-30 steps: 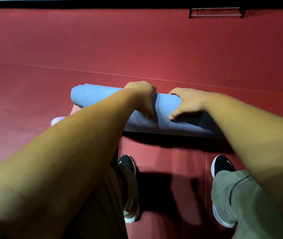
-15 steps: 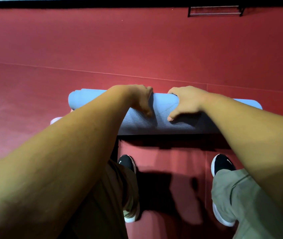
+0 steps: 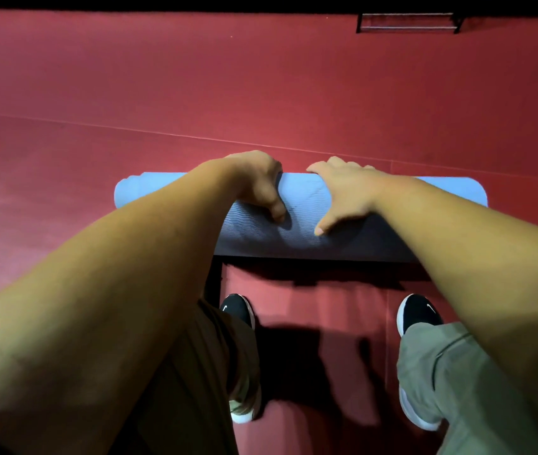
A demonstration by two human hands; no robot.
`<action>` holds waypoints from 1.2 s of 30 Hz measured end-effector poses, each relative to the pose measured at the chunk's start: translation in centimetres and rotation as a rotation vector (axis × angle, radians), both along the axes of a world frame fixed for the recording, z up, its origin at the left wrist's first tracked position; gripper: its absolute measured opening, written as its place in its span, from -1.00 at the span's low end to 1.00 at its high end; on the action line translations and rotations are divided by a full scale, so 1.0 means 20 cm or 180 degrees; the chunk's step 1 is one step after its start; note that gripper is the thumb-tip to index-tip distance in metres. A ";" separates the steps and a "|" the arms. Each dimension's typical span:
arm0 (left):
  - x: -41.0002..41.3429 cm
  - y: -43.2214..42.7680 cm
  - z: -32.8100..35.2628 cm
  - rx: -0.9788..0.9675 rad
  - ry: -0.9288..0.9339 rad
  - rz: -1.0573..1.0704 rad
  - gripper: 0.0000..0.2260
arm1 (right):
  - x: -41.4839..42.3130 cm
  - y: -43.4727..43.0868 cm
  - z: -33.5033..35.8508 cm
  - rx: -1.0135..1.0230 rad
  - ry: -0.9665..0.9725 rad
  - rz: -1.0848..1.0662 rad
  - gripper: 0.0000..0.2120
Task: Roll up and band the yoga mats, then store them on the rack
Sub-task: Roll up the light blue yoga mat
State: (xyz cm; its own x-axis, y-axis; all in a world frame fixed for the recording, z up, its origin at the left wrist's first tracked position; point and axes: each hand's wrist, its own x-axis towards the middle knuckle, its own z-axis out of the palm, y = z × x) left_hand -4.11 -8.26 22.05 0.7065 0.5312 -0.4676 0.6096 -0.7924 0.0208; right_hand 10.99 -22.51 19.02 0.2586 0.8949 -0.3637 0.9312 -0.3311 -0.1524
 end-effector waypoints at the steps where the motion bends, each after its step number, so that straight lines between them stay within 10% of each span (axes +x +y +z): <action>1: 0.00 0.00 0.01 -0.0083 -0.0012 0.0033 -0.20 | 0.00 0.00 0.00 0.0044 -0.0036 0.0007 0.22; 16: 0.02 -0.07 -0.06 0.0544 0.0096 -0.0786 0.10 | 0.05 -0.02 0.03 -0.0111 0.0595 -0.0340 -0.26; 26: 0.01 0.00 -0.05 -0.0221 0.0048 -0.0113 -0.21 | 0.02 -0.01 -0.03 -0.0185 0.0203 0.0071 0.25; 36: 0.03 -0.07 -0.10 0.0045 0.0292 -0.0256 0.06 | 0.03 -0.01 -0.02 -0.0007 0.0343 -0.0174 -0.09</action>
